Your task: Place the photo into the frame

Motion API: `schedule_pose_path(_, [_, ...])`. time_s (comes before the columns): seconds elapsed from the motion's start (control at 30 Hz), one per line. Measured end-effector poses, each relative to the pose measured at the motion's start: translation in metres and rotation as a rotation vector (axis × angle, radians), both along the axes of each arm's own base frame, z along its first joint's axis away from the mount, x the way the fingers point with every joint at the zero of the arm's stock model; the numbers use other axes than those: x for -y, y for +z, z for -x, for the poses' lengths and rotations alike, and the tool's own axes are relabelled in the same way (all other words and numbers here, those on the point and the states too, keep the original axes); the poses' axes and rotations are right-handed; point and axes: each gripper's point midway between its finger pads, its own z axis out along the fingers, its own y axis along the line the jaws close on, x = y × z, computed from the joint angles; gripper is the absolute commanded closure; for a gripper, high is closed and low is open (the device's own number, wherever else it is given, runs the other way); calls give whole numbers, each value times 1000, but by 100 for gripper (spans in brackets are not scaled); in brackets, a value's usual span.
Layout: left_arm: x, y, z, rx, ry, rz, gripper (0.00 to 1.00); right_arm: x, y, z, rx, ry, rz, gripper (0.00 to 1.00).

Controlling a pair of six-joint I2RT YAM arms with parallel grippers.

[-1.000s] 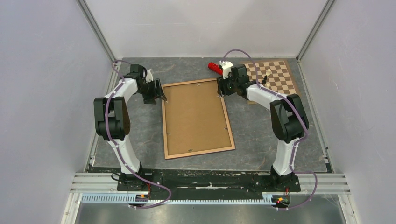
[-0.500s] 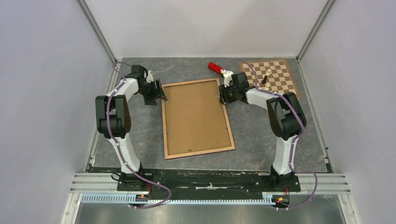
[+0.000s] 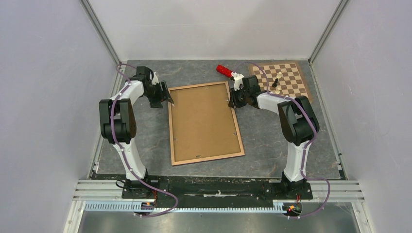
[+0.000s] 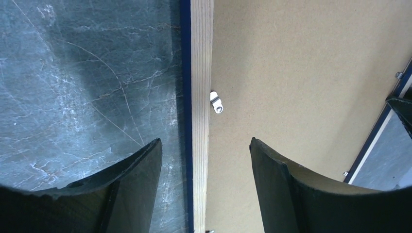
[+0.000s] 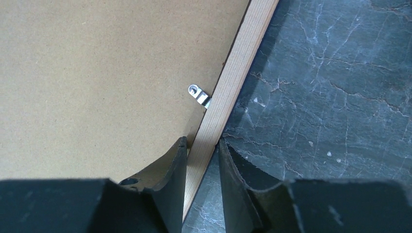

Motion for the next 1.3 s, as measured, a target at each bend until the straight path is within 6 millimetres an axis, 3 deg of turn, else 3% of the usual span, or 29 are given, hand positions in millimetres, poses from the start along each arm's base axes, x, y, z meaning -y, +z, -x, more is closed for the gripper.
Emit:
schedule_pose_path(0.33, [-2,-26,-8,-72,87,4,28,-1,0,1,-10,-14,-38,74])
schedule_pose_path(0.77, [-14,-24,-29,-26,124,-102,32,-2,0,1,-17,-25,-55,74])
schedule_pose_path(1.1, [14,-19,-36,20,35,-187,32,-2,0,1,-18,-24,-69,75])
schedule_pose_path(1.3, [7,-24,-35,16,23,-244,36,-2,0,1,-15,-21,-76,75])
